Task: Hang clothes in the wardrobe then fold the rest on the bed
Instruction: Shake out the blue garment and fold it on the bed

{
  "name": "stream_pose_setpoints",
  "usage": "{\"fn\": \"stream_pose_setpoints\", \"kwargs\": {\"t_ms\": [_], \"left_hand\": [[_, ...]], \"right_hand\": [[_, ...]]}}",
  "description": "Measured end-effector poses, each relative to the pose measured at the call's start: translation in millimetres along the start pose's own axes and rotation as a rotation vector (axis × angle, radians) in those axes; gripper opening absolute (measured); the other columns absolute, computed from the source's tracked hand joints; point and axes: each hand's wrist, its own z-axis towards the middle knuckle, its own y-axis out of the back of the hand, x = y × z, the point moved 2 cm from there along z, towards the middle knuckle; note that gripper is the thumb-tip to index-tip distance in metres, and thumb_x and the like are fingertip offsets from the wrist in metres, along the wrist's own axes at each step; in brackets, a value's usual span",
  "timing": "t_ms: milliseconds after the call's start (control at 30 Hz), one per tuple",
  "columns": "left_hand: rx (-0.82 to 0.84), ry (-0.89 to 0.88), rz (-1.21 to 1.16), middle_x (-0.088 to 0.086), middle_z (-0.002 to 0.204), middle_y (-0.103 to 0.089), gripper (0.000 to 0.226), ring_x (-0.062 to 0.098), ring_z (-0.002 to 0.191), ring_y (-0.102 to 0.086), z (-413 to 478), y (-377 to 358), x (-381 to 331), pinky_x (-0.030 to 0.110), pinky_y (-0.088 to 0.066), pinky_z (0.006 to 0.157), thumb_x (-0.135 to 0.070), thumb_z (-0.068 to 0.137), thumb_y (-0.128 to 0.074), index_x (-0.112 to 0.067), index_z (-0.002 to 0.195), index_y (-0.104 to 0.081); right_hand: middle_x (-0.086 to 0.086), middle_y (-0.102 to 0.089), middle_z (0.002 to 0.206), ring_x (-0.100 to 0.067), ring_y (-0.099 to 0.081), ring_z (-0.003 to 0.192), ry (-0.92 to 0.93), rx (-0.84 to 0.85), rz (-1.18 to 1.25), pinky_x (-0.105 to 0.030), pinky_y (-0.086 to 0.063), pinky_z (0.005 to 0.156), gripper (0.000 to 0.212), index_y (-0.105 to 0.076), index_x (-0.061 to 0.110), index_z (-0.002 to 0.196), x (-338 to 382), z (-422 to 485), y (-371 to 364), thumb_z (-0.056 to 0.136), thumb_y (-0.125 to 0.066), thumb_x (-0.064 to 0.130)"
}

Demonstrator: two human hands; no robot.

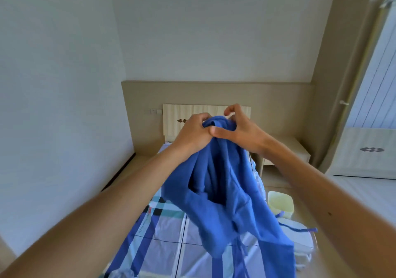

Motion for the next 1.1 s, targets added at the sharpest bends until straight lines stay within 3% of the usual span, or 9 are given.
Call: {"fn": "stream_pose_setpoints", "kwargs": {"t_ms": [100,167,300,400,500,767,867,967,1100], "left_hand": [[0.098,0.059,0.075,0.005,0.066,-0.048,0.016,0.018,0.062,-0.043,10,-5,-10,0.036,-0.037,0.062,-0.019,0.086,-0.056,-0.015,0.071,-0.05],[0.138,0.073,0.121,0.004,0.065,-0.053,0.019,0.017,0.06,-0.048,12,-6,-15,0.033,-0.041,0.06,-0.021,0.088,-0.054,-0.015,0.07,-0.052],[0.068,-0.069,0.41,-0.001,0.063,-0.056,0.025,0.022,0.063,-0.055,16,-1,-19,0.031,-0.037,0.057,-0.009,0.083,-0.052,-0.02,0.061,-0.047],[-0.103,-0.152,0.731,0.002,0.08,-0.064,0.017,0.033,0.078,-0.063,17,24,-13,0.034,-0.044,0.063,-0.005,0.077,-0.052,-0.021,0.077,-0.06],[-0.213,-0.148,0.885,0.008,0.095,-0.068,0.029,0.037,0.086,-0.064,17,57,-1,0.037,-0.048,0.069,-0.004,0.077,-0.056,-0.022,0.097,-0.066],[-0.186,0.003,0.807,-0.005,0.072,-0.056,0.03,0.015,0.061,-0.05,14,96,27,0.027,-0.033,0.051,0.007,0.075,-0.052,-0.02,0.085,-0.063],[-0.133,0.1,0.704,-0.003,0.082,-0.064,0.029,0.022,0.075,-0.061,18,110,34,0.033,-0.047,0.06,0.006,0.075,-0.054,-0.02,0.083,-0.064],[0.043,0.26,0.477,0.004,0.097,-0.068,0.022,0.024,0.09,-0.065,15,120,42,0.036,-0.054,0.076,0.002,0.082,-0.065,-0.013,0.098,-0.069],[0.103,0.326,0.259,0.002,0.076,-0.057,0.025,0.018,0.072,-0.053,3,120,47,0.026,-0.04,0.063,0.007,0.086,-0.054,-0.013,0.072,-0.059]], "right_hand": [[0.002,-0.054,0.115,-0.012,-0.057,0.105,0.115,-0.005,-0.051,-0.028,-0.05,0.087,0.086,-0.035,0.03,0.124,9,-6,9,0.06,-0.088,0.053],[0.005,-0.056,0.109,-0.015,-0.06,0.096,0.161,0.015,-0.176,-0.028,-0.051,0.078,0.081,-0.035,0.029,0.122,11,-9,7,0.063,-0.089,0.036],[-0.004,-0.064,0.091,-0.032,-0.058,0.084,0.136,-0.163,-0.449,-0.037,-0.044,0.061,0.04,-0.045,0.021,0.105,-1,-4,3,0.07,-0.055,0.003],[-0.008,-0.062,0.09,-0.036,-0.054,0.082,0.073,-0.326,-0.54,-0.036,-0.043,0.065,0.031,-0.048,0.024,0.086,-5,-2,24,0.067,-0.044,0.0],[-0.008,-0.061,0.085,-0.037,-0.056,0.08,0.074,-0.423,-0.563,-0.038,-0.047,0.067,0.028,-0.051,0.022,0.079,0,2,44,0.066,-0.043,-0.002],[-0.009,-0.062,0.088,-0.036,-0.056,0.079,0.047,-0.471,-0.701,-0.036,-0.041,0.066,0.026,-0.055,0.019,0.084,1,20,68,0.07,-0.047,-0.001],[-0.01,-0.062,0.09,-0.036,-0.057,0.08,-0.027,-0.422,-0.764,-0.037,-0.04,0.068,0.024,-0.054,0.022,0.083,-10,23,71,0.072,-0.05,0.001],[-0.009,-0.061,0.093,-0.035,-0.055,0.082,-0.106,-0.429,-0.756,-0.038,-0.04,0.071,0.023,-0.057,0.022,0.085,-22,21,80,0.075,-0.053,0.002],[-0.008,-0.059,0.093,-0.033,-0.053,0.083,-0.176,-0.464,-0.687,-0.038,-0.04,0.073,0.022,-0.061,0.02,0.091,-31,17,87,0.076,-0.055,0.006]]}}
